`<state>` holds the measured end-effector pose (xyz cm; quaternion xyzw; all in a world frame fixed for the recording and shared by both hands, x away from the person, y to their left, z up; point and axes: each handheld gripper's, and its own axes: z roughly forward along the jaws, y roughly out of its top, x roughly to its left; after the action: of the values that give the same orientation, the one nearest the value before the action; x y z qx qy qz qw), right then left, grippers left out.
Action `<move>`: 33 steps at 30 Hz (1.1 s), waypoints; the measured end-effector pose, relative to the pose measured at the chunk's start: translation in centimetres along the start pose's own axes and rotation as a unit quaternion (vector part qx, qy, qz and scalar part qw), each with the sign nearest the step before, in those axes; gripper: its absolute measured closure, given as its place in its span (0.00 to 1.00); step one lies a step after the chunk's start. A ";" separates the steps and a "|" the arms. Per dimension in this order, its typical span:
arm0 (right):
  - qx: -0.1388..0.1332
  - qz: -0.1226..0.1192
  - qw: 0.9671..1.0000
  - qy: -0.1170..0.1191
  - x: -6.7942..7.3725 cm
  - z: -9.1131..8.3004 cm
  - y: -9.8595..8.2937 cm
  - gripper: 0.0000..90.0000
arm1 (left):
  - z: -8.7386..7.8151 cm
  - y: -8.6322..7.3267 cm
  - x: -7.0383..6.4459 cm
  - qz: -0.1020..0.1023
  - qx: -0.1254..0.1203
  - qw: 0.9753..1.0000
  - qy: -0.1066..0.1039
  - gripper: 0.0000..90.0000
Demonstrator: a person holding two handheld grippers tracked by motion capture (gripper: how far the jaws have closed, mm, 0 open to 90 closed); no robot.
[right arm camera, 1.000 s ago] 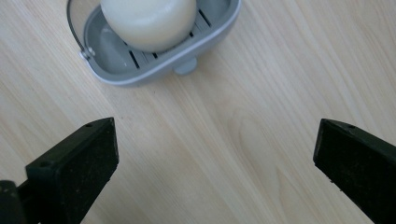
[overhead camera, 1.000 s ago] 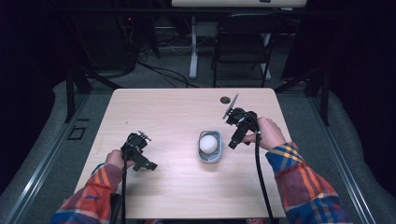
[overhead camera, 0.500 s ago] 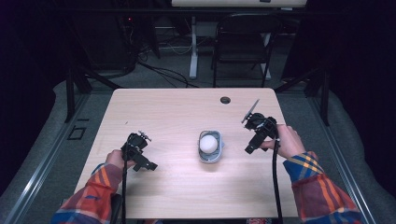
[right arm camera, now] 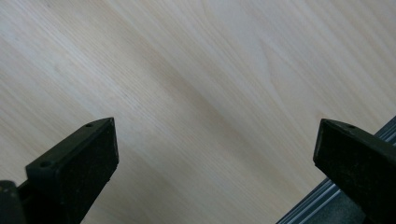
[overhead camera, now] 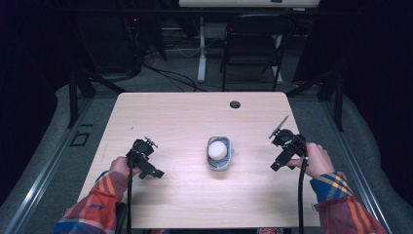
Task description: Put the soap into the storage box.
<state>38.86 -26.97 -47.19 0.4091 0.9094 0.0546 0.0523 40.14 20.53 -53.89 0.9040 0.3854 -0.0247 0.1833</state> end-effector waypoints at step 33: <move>0.069 0.018 0.997 -0.005 -0.6 6.4 -6.2 0.05 | 0.0 0.0 -0.1 0.004 0.000 1.000 0.000 0.02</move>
<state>35.52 -31.13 -54.39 0.4282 0.9033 -0.0096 0.0269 40.09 20.43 -53.87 0.9055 0.3820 -0.0244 0.1832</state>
